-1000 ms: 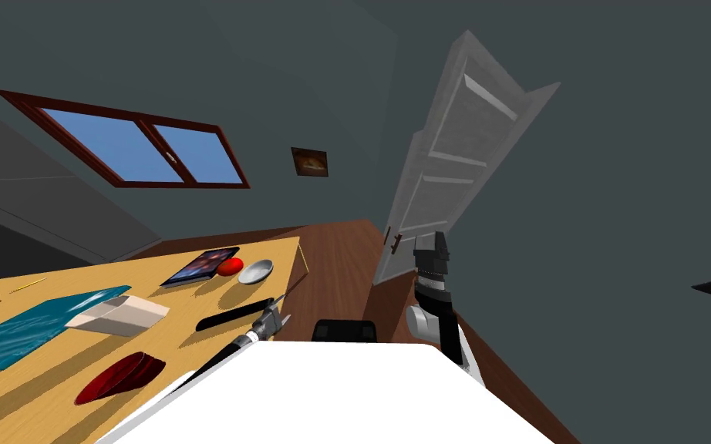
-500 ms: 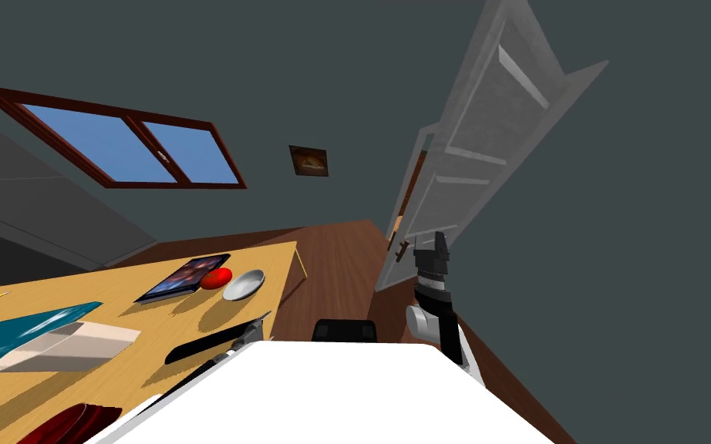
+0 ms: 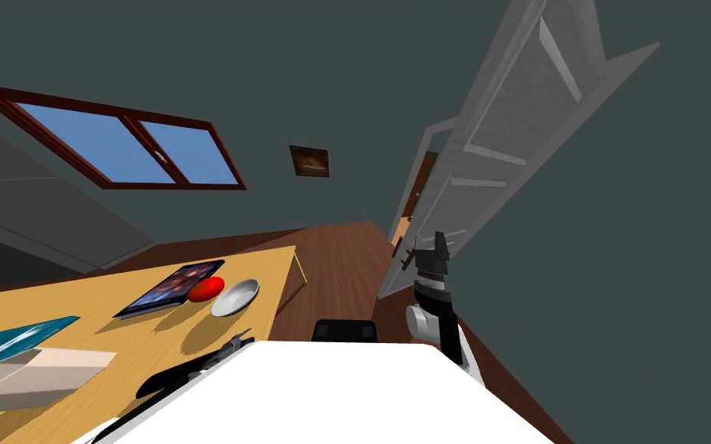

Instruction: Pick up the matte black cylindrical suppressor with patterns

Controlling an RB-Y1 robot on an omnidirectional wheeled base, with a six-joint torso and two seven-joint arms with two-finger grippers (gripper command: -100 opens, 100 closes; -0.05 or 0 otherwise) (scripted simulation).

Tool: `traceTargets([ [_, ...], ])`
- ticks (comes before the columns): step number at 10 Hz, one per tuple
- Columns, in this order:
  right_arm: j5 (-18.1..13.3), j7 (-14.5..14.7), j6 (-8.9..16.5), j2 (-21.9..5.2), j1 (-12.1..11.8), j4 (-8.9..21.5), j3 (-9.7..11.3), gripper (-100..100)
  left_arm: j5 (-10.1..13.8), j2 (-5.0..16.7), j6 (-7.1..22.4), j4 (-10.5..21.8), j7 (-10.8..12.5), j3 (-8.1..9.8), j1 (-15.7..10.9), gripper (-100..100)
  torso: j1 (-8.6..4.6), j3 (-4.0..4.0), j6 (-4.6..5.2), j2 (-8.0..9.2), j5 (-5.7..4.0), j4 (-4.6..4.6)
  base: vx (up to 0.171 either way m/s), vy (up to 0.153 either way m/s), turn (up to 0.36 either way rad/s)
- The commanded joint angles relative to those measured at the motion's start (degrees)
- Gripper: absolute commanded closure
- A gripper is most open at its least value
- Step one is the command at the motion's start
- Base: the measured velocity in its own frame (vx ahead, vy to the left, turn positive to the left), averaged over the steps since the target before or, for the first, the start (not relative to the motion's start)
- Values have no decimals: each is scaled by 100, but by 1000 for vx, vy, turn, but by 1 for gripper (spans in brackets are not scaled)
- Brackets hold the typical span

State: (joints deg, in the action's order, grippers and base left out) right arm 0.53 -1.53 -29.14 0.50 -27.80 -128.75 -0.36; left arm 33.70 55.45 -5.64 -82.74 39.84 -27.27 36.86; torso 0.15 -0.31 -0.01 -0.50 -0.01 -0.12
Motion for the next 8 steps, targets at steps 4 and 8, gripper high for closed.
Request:
traceTargets([
  [4, 0, 0, 0, 0, 1, 0, 0, 0, 406, 578, -69, 520, 30, -345, 193, -100, 9, 17, 0, 30, 3, 6, 96, 35, 21],
  [8, 0, 0, 0, 0, 1, 0, 0, 0, 557, 747, -49, 689, 29, -476, 221, -100, -2, 19, 1, 33, 1, 7, 59, 17, 8],
])
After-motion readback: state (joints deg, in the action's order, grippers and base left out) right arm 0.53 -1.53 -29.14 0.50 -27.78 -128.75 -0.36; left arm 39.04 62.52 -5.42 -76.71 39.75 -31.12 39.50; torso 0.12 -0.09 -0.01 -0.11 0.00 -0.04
